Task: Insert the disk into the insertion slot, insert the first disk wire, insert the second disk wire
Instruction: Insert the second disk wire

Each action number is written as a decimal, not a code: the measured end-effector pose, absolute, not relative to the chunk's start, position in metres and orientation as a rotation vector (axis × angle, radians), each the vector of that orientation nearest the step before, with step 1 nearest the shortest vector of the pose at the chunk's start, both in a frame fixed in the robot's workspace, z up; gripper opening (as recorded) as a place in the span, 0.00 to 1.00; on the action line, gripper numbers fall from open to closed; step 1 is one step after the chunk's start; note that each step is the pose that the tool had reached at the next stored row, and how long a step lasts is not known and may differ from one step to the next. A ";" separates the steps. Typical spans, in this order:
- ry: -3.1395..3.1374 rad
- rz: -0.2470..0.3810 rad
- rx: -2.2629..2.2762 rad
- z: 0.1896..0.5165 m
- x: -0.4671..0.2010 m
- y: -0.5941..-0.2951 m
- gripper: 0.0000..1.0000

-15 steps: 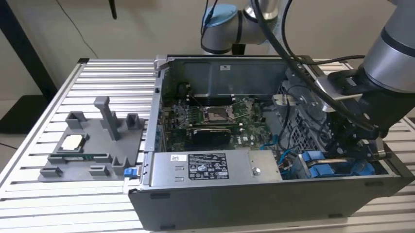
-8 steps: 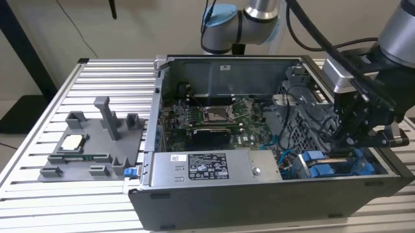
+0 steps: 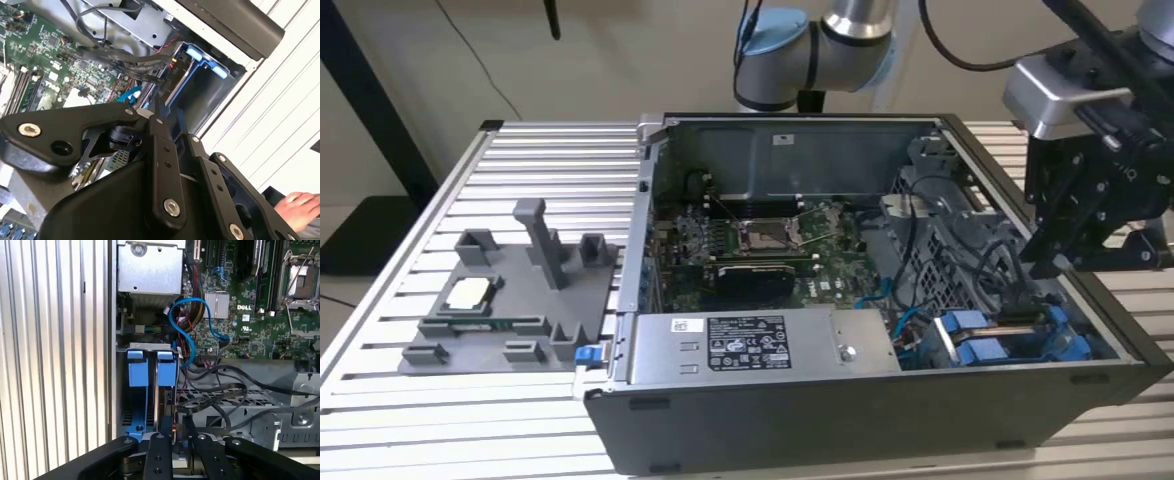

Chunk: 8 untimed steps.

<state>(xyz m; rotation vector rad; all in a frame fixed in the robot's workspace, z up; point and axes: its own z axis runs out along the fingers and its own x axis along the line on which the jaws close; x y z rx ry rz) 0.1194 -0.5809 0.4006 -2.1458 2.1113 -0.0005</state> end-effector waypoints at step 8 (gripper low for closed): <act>2.113 -0.001 -2.143 0.427 0.118 -0.581 0.24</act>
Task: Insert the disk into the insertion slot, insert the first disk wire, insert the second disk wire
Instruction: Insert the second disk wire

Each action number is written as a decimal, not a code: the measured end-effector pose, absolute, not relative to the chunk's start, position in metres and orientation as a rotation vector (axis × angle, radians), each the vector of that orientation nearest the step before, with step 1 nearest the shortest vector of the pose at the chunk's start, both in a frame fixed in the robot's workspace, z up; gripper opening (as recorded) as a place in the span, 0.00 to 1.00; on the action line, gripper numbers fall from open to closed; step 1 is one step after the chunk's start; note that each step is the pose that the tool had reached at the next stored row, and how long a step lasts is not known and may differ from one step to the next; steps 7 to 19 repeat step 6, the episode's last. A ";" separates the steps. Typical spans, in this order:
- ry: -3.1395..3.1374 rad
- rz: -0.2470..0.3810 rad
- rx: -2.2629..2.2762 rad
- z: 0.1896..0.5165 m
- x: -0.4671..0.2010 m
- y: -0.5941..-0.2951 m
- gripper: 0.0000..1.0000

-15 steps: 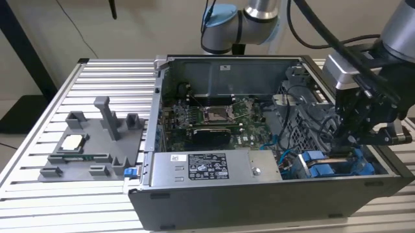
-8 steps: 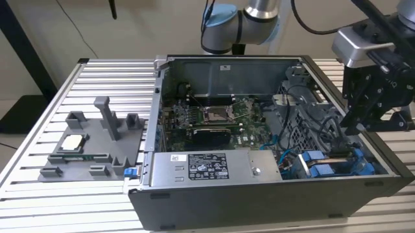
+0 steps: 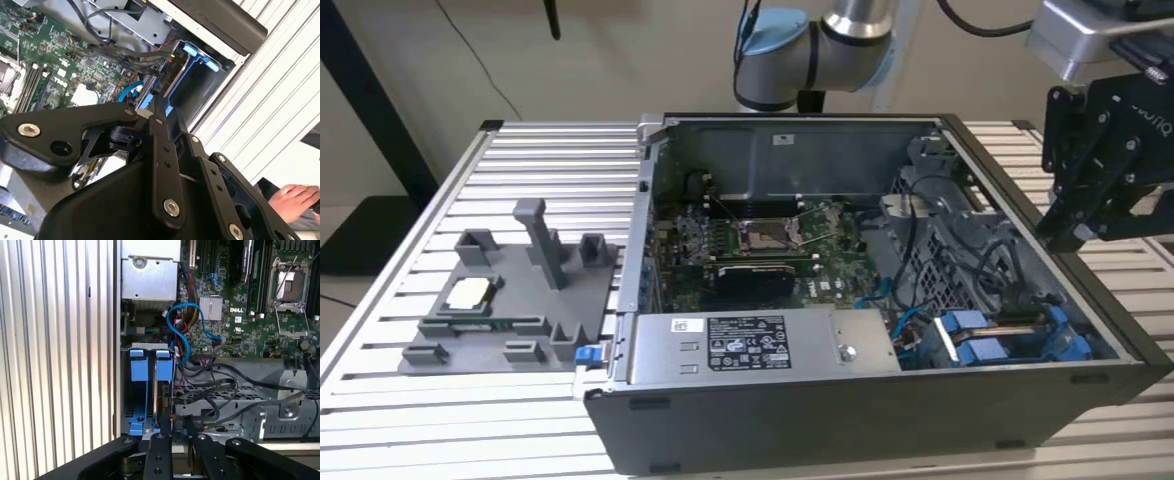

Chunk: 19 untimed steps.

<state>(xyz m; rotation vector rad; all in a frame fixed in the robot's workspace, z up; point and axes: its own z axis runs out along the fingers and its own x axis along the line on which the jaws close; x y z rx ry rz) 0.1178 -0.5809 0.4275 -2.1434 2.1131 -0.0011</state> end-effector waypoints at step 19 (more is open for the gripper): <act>2.113 -0.001 -2.143 0.428 0.118 -0.581 0.24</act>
